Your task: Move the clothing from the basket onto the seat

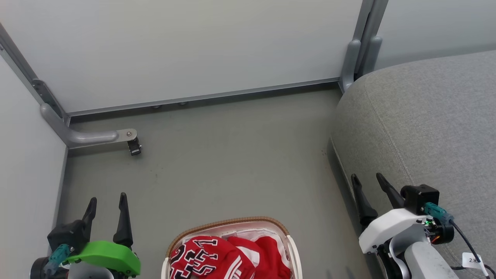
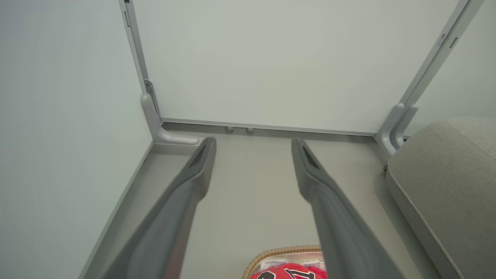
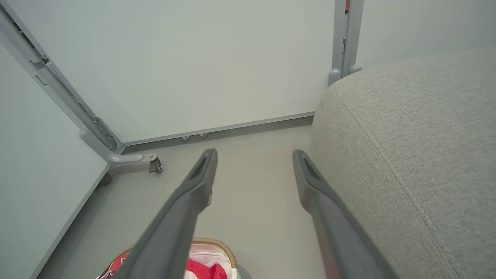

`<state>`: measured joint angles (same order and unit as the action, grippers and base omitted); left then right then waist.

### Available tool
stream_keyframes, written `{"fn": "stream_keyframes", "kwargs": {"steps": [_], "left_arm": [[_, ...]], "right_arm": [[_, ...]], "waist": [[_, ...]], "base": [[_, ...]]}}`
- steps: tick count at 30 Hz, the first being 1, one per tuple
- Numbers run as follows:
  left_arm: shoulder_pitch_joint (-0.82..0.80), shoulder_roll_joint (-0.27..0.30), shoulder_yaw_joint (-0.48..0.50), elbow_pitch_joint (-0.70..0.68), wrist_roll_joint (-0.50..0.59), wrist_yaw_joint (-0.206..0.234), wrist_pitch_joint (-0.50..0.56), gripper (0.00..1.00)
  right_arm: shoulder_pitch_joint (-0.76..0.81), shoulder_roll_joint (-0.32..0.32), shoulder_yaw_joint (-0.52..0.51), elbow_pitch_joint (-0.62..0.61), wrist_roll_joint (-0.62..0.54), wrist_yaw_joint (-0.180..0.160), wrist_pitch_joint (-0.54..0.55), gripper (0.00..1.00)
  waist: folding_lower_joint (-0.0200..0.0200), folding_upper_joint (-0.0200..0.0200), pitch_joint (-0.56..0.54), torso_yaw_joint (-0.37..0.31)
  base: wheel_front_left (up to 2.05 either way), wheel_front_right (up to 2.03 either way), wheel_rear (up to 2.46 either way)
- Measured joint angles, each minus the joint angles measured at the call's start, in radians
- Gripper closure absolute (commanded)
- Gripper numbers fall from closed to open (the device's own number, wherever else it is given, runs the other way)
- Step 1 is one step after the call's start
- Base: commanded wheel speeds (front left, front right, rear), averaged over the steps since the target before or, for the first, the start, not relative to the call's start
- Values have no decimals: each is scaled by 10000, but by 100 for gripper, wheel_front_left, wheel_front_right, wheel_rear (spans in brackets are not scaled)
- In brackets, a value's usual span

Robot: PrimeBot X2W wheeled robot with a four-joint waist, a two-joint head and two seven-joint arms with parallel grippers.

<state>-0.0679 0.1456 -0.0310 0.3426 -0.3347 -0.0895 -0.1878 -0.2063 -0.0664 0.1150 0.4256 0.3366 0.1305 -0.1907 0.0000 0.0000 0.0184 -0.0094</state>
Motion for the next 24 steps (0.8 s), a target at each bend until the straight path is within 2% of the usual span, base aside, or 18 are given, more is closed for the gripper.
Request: {"fn": "stream_keyframes", "kwargs": {"steps": [9,15,20,24], "left_arm": [[49,-163,84,211,736,-138,-207,0],[-317,-353,-155,646,1047,-316,-339,0],[-1071,-437,-600,1438,1210,-382,-435,0],[-1724,-385,-1547,2299,1290,-397,-510,0]], "right_arm": [[3,65,-23,219,-729,0,-188,0],[-454,127,-79,-8,-1381,0,-305,0],[-1001,159,-69,-242,-1960,2,-399,0],[-1399,182,125,-443,-2084,6,-479,0]], "waist": [[0,0,146,-11],[0,0,744,-49],[0,0,1556,-150],[0,0,2291,-283]], "base": [[0,0,0],[0,0,0],[0,0,0],[0,0,0]]}}
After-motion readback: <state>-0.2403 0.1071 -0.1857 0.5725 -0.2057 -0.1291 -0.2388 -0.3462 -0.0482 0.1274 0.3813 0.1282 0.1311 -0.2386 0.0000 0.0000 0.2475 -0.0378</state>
